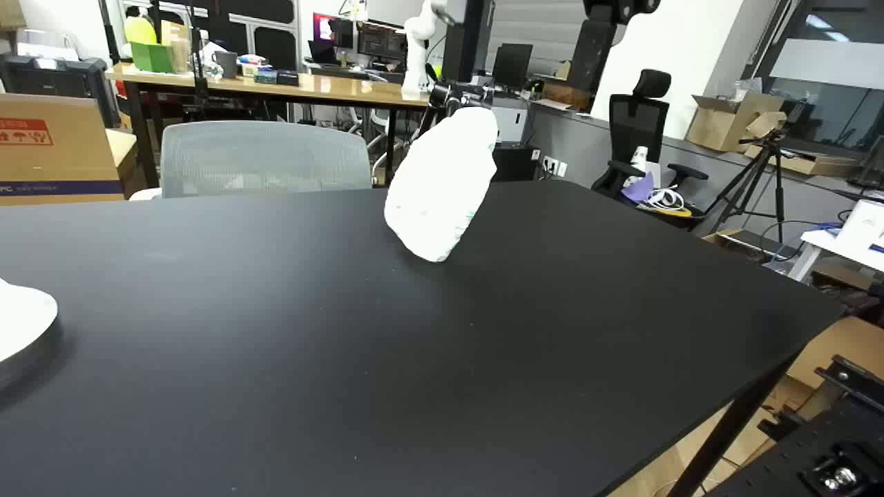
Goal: Put the cloth on the table
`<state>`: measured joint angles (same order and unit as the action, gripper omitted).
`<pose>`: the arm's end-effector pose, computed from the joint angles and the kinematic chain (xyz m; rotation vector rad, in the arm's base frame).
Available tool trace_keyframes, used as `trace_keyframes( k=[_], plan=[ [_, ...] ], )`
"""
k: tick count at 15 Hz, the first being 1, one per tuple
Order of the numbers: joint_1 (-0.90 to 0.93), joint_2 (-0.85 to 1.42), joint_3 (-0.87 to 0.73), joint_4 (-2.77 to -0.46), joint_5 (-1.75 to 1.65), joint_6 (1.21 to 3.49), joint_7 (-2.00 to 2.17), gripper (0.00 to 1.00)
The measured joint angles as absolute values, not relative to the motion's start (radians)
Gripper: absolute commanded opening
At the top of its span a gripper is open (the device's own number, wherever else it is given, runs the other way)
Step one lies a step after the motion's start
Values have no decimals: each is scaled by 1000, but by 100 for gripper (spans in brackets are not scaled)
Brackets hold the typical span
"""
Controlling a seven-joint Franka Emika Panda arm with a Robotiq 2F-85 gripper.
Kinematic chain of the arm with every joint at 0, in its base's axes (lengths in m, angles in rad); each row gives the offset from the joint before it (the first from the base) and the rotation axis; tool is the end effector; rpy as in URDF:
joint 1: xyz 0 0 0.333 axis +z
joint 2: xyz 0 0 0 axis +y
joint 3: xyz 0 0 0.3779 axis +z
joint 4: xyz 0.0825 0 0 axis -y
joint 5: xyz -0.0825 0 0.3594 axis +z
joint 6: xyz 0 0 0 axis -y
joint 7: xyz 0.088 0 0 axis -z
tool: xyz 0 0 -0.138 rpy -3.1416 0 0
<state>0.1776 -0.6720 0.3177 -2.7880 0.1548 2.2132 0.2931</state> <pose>0.2461 0.1428 0.4255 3.1012 0.0862 0.1542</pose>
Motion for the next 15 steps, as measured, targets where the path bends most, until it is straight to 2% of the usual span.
trace_keyframes(
  k=[15],
  plan=[
    [177, -670, 310, -2788, 151, 2229, 289, 100]
  ],
)
